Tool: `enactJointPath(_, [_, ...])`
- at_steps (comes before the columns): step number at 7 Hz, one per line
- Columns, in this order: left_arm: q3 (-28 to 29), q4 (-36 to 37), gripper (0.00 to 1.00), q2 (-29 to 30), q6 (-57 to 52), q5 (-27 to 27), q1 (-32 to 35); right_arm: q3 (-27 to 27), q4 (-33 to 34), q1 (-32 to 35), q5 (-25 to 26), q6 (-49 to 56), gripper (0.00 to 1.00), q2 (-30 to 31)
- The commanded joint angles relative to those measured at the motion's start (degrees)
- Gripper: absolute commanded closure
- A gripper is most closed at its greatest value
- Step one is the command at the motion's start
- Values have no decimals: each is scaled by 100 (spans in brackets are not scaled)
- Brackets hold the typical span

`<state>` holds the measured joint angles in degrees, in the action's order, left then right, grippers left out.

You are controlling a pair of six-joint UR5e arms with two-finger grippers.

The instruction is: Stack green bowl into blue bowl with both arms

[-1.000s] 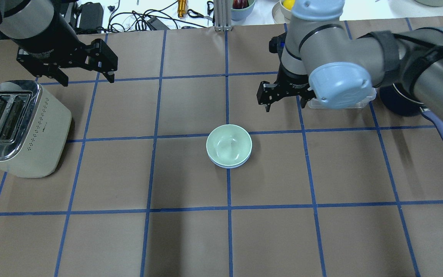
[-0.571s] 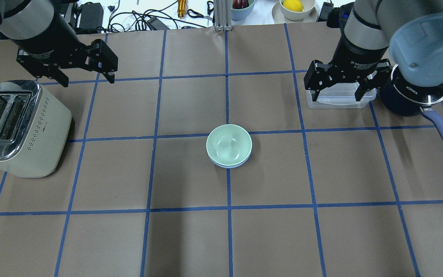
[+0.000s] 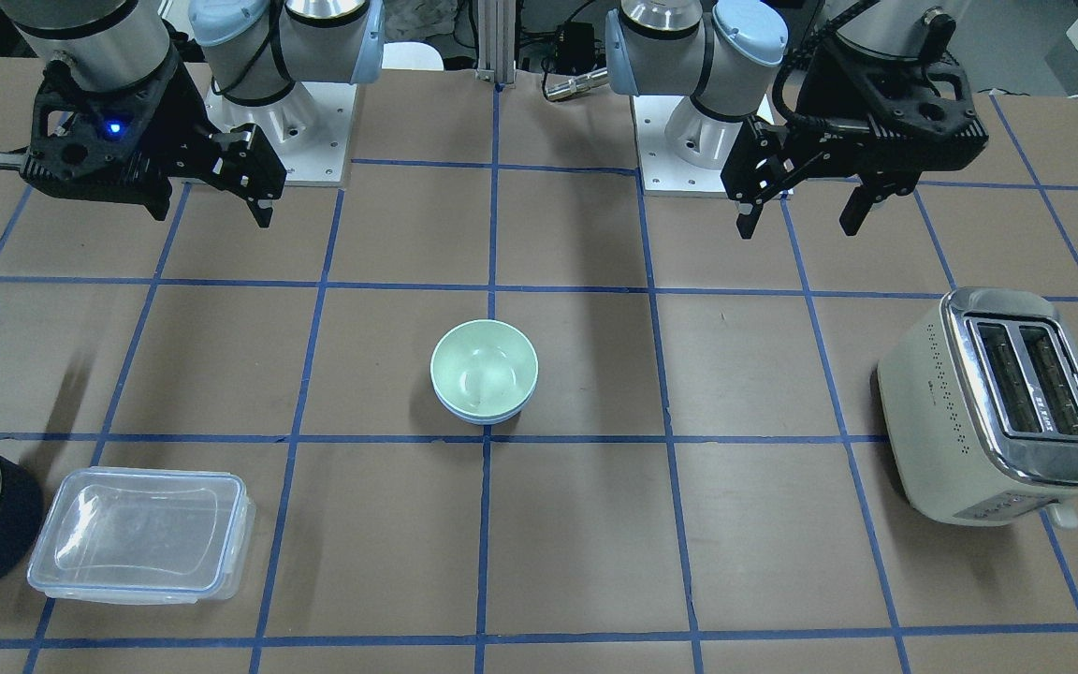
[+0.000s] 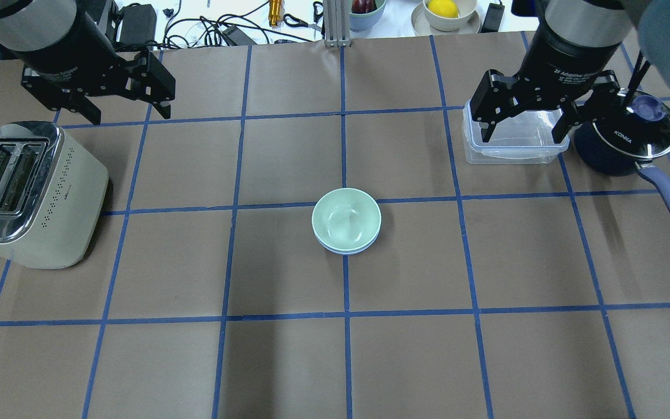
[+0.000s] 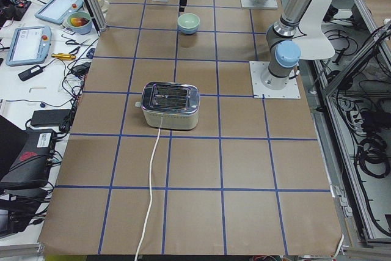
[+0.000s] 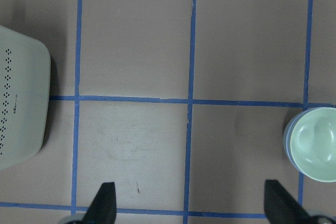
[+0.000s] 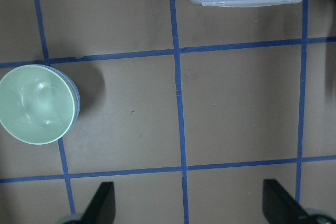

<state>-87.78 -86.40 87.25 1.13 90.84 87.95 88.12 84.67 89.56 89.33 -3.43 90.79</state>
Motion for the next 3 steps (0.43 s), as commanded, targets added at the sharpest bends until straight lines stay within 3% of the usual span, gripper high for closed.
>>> enactJointPath(1, [130, -26, 0, 64, -8, -22, -41, -32, -21, 0, -4, -9, 0, 27])
enactJointPath(3, [60, -26, 0, 64, -8, -22, -23, -23, -39, 0, -4, -9, 0, 36])
